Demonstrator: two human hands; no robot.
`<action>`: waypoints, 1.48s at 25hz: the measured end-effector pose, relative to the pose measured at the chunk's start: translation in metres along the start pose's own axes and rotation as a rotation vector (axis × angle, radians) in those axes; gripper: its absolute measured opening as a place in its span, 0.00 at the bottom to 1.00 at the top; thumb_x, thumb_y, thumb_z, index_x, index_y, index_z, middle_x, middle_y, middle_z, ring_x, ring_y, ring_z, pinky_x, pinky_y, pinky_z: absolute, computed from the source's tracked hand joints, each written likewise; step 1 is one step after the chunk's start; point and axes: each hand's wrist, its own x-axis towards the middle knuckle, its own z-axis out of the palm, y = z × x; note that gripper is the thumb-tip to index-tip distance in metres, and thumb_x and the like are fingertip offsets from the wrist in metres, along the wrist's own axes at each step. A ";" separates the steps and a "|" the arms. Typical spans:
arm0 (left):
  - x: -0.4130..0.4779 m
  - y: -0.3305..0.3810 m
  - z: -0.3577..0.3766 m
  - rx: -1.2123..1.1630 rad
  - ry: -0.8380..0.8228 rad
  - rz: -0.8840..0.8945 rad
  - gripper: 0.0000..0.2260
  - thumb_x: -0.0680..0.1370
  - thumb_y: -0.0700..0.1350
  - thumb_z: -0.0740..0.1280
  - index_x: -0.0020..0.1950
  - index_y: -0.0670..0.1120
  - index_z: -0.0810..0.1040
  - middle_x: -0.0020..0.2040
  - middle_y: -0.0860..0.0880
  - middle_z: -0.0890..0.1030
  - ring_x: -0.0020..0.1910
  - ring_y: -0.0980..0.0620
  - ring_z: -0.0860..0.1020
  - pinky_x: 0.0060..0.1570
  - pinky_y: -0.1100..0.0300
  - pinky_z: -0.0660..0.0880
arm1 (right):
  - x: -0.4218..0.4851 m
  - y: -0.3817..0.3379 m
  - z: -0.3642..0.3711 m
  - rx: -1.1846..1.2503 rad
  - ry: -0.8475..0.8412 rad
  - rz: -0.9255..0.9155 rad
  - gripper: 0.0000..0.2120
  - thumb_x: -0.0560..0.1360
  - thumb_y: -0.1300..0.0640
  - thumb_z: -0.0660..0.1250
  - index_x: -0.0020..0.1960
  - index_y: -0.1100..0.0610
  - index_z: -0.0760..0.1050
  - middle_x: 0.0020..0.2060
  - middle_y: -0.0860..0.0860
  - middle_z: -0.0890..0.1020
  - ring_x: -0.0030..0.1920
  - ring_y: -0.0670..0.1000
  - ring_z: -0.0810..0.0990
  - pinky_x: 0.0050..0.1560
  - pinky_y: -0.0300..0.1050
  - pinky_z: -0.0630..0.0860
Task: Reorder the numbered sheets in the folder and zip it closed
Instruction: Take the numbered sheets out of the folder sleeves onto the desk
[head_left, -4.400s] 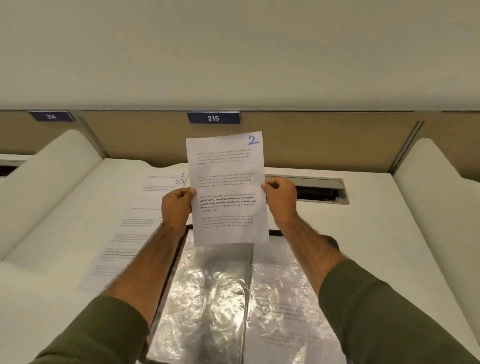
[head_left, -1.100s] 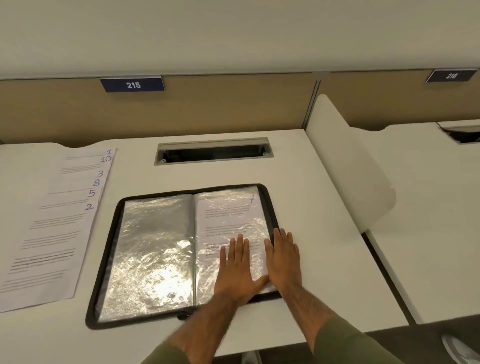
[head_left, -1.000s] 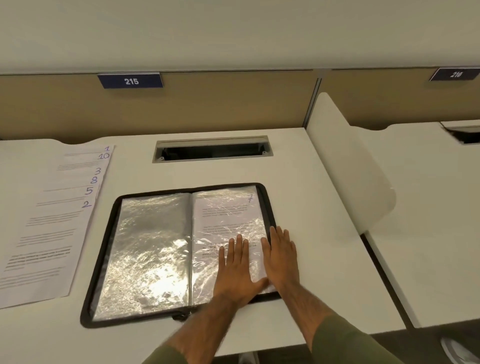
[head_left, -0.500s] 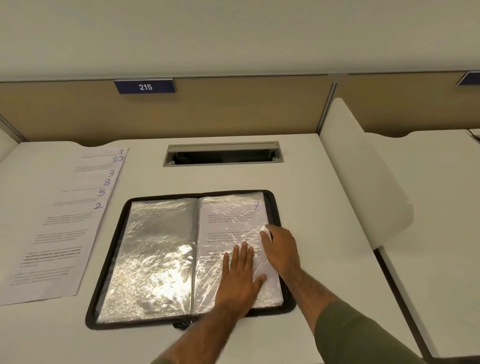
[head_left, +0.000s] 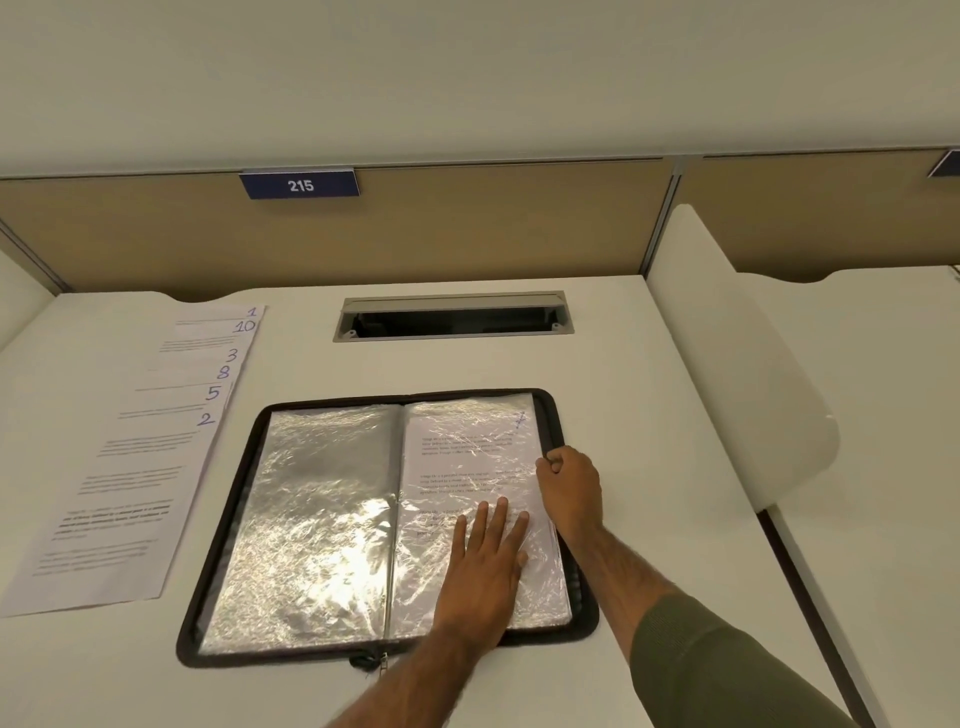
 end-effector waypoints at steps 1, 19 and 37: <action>0.000 0.001 -0.003 -0.015 -0.011 -0.006 0.23 0.87 0.55 0.40 0.82 0.57 0.43 0.82 0.52 0.38 0.80 0.49 0.34 0.76 0.47 0.35 | 0.000 0.001 -0.001 0.032 -0.003 0.022 0.07 0.80 0.54 0.66 0.53 0.57 0.79 0.44 0.49 0.81 0.43 0.48 0.79 0.44 0.40 0.76; 0.108 0.007 -0.057 -0.225 -0.151 -0.303 0.38 0.83 0.65 0.52 0.83 0.45 0.43 0.83 0.46 0.42 0.82 0.43 0.46 0.79 0.43 0.51 | -0.071 0.030 -0.020 0.297 -0.235 0.352 0.08 0.75 0.58 0.73 0.43 0.61 0.77 0.33 0.54 0.83 0.28 0.50 0.80 0.30 0.43 0.80; 0.129 -0.016 -0.118 0.053 0.028 -0.446 0.12 0.81 0.47 0.61 0.61 0.45 0.78 0.58 0.46 0.79 0.56 0.45 0.79 0.60 0.48 0.73 | -0.105 0.010 -0.004 0.118 -0.139 -0.202 0.22 0.79 0.30 0.53 0.45 0.46 0.73 0.45 0.40 0.77 0.48 0.43 0.77 0.51 0.44 0.78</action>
